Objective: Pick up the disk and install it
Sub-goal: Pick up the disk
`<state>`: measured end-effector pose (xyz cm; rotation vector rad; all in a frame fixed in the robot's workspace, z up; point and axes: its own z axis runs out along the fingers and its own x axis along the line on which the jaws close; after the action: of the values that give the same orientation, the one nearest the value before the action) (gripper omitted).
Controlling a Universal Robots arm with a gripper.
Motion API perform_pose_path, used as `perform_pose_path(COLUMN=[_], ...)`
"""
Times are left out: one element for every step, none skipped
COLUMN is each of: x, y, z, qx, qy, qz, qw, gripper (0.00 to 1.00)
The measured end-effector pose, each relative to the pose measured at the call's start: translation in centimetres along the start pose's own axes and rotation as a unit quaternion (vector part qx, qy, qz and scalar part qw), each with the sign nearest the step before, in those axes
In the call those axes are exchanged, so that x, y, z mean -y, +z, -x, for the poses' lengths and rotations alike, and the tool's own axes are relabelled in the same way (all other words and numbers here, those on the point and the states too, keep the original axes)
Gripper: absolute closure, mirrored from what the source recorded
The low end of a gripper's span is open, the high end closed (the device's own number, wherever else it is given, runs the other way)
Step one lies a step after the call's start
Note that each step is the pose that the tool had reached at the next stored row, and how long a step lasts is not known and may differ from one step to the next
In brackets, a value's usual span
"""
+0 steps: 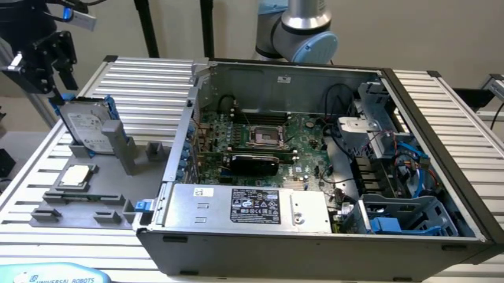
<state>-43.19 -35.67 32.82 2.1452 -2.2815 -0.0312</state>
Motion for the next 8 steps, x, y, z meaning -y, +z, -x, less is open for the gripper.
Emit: perform_pose_path(x=[0.0,0.0,-0.01,-0.02,-0.03,-0.04,-0.05,-0.06], y=[0.18,0.36,0.55,0.73,0.91,1.08,1.27,1.46], z=[0.0,0.0,0.0,0.0,0.0,0.1,0.1,0.1], qx=[0.0,0.0,0.0,0.0,0.0,0.0,0.0,0.0], qy=[0.0,0.0,0.0,0.0,0.0,0.0,0.0,0.0], qz=[0.0,0.0,0.0,0.0,0.0,0.0,0.0,0.0], qw=[1.0,1.0,1.0,1.0,1.0,1.0,1.0,1.0], gripper=[0.46,0.46,0.46,0.46,0.46,0.46,0.46,0.46])
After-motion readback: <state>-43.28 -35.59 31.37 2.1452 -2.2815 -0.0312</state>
